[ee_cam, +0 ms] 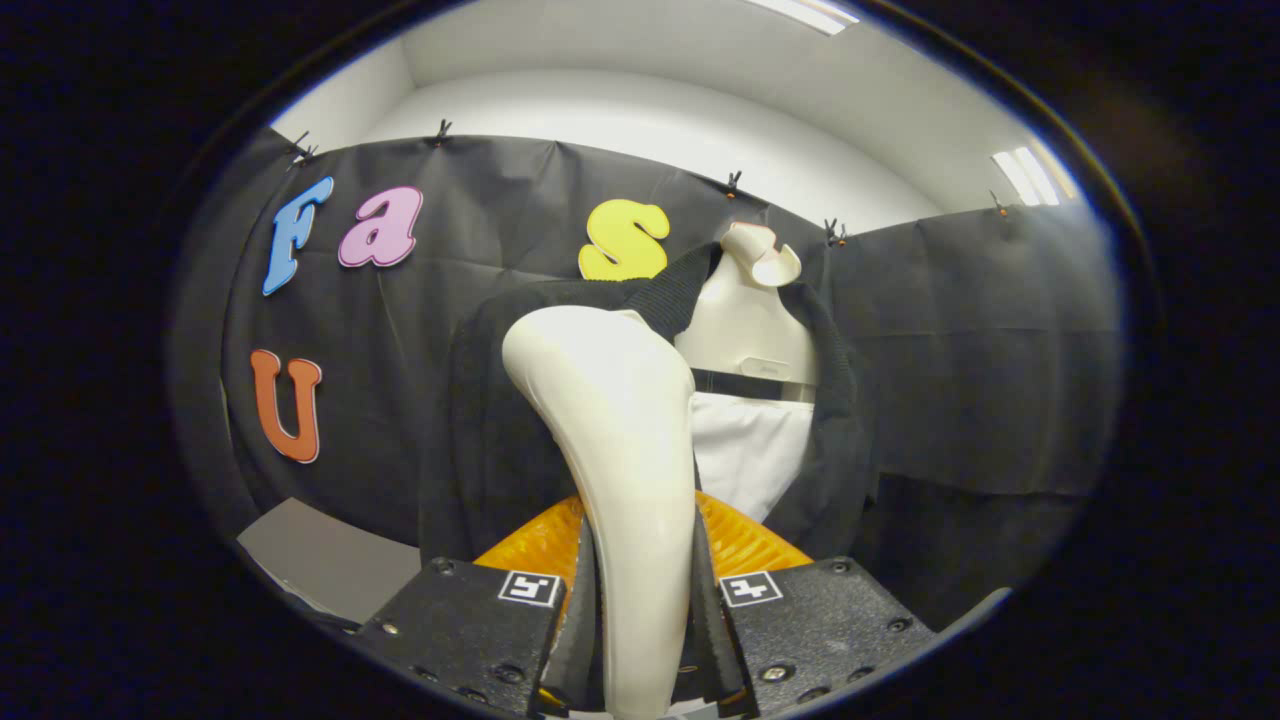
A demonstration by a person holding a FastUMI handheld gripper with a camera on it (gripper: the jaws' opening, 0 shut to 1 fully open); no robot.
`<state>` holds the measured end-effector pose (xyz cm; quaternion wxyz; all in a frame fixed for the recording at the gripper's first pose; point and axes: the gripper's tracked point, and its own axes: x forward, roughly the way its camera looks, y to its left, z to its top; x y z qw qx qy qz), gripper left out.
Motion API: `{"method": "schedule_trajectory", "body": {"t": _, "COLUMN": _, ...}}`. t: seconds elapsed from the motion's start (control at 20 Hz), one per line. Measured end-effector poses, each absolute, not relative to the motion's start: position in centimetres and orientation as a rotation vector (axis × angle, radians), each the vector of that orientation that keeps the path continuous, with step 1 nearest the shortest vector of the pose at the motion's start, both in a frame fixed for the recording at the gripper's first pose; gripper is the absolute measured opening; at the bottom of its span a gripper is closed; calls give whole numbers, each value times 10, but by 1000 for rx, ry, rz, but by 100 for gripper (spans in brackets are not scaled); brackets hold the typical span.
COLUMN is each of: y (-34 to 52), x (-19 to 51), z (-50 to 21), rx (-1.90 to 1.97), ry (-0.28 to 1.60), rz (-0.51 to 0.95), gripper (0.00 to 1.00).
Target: Iron the clothes twice with a garment steamer, once on the left side and once on the right side.
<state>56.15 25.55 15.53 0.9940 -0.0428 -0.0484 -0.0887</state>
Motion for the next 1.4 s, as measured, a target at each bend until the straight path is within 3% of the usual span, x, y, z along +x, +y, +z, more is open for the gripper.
{"method": "schedule_trajectory", "body": {"t": 1.4, "y": 240, "x": 555, "z": 9, "rx": -107, "ry": 75, "rz": -217, "gripper": 45}}
